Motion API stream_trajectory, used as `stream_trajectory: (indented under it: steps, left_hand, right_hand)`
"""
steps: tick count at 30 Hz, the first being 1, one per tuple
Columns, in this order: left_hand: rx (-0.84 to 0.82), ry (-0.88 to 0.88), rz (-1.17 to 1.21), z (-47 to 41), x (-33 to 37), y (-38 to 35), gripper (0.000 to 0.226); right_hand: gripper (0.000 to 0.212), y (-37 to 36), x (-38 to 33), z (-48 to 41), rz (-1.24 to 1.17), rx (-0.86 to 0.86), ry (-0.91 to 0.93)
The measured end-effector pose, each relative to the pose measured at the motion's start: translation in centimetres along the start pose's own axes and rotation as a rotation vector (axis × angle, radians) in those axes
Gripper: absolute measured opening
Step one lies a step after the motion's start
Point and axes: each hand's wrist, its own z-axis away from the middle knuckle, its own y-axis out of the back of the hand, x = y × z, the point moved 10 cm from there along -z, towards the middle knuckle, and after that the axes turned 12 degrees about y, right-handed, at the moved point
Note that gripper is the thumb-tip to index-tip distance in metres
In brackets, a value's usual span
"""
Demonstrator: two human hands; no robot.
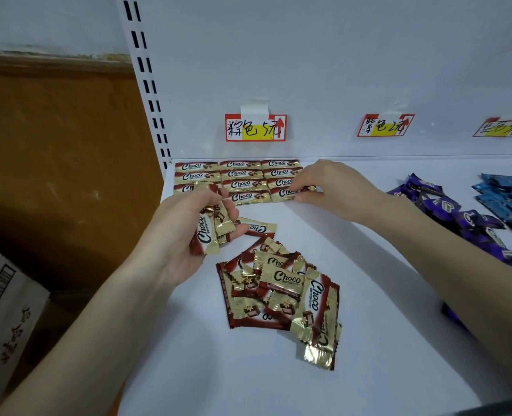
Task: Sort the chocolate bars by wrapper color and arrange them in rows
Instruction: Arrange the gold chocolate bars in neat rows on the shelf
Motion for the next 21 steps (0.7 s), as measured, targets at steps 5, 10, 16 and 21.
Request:
stream_trajectory:
  steps: [5,10,16,21]
  left_hand:
    - [-0.003,-0.011,-0.025,0.01,0.08,-0.19,0.013]
    - [0.009,-0.011,-0.047,0.05,0.09,-0.19,0.011]
    - [0.040,-0.028,-0.088,-0.09,0.15,0.33,0.008]
    - [0.014,-0.035,-0.036,0.05,0.25,0.50,0.014]
  right_hand:
    - [0.024,-0.25,0.11,-0.12,0.003,-0.003,-0.003]
    - [0.021,-0.23,0.03,-0.15,-0.010,0.009,0.009]
    - [0.017,-0.31,-0.19,-0.13,-0.010,0.005,0.021]
    - [0.018,-0.18,-0.44,-0.09,-0.010,0.020,0.038]
